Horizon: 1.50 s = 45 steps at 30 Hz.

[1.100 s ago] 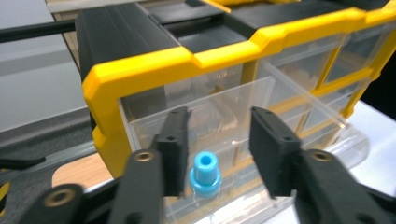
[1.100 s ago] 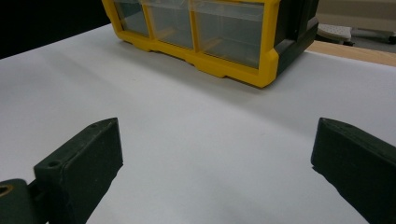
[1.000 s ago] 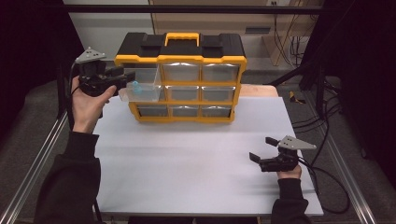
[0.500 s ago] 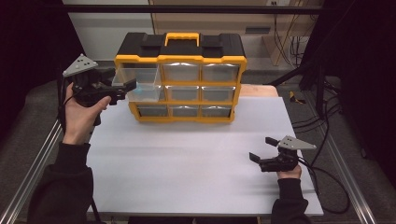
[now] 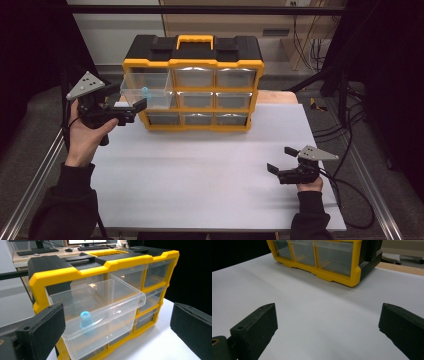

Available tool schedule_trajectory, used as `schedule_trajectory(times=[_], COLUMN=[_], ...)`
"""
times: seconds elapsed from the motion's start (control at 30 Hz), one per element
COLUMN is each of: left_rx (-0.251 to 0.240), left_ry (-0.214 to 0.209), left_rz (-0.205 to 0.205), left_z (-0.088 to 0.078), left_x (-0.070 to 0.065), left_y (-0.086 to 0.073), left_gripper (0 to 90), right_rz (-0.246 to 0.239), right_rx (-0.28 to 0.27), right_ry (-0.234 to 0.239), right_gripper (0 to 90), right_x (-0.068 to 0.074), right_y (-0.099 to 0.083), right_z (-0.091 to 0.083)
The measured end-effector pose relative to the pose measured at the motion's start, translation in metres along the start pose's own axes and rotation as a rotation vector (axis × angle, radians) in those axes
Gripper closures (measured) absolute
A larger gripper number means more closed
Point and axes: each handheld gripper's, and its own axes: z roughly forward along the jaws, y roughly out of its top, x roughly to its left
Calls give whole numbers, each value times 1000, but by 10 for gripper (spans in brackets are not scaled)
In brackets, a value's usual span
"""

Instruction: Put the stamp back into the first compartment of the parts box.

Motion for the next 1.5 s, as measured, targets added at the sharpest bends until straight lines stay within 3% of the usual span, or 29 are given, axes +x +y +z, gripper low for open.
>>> schedule_trajectory(times=[0.37, 0.57, 0.87, 1.5], left_rx=[-14, -6, -8, 91], left_ry=[-37, -62, -104, -156], left_rz=[3, -10, -29, -65], left_z=[-8, -8, -7, 17], left_x=[-8, -10, -9, -3], left_y=[-24, -51, -79, -163], left_gripper=[0, 0, 0, 0], right_rz=[2, 2, 1, -4], right_rx=[-3, -3, -4, 3], right_ry=[2, 2, 3, 4], right_gripper=[25, 25, 25, 25], right_x=[0, 0, 0, 1], right_y=[0, 0, 0, -1], right_z=[-1, 0, 0, 1])
